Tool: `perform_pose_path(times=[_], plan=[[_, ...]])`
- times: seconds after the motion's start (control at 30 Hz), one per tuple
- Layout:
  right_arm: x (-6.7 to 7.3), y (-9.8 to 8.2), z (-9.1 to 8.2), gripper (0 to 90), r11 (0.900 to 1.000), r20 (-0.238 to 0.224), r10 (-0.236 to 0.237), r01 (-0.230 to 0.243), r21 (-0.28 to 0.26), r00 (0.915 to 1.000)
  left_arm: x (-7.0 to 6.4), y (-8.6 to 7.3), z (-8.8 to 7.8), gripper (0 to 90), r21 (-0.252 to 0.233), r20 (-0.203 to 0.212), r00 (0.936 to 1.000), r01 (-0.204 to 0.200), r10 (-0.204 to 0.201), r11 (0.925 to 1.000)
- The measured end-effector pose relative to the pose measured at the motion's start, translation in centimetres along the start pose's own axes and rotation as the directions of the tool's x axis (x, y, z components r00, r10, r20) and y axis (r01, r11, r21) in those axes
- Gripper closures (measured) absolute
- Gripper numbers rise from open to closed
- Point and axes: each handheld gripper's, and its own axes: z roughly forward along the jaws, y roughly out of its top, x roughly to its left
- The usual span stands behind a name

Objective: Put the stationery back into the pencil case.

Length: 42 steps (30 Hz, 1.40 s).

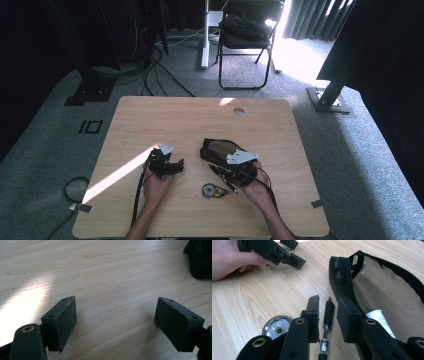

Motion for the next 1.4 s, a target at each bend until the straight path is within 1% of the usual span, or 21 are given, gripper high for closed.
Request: perform_pose_path(times=[0.4,1.13,1.4], plan=[[0.0,-0.8,0.4,71.6,1.0,0.011,0.008,-0.008,0.013,0.9999,0.0,0.0,0.0,18.5,0.0,0.0,1.0,0.0,0.0,1.0],[0.6,-2.5,1.9,77.4,0.997,0.02,-0.009,0.008,0.082,0.9998,0.0,0.0,0.0,18.5,0.0,0.0,1.0,0.0,0.0,1.0],[0.5,-3.1,2.4,77.2,0.995,0.032,0.013,-0.016,0.099,0.9994,0.0,0.0,0.0,18.5,0.0,0.0,1.0,0.0,0.0,1.0]])
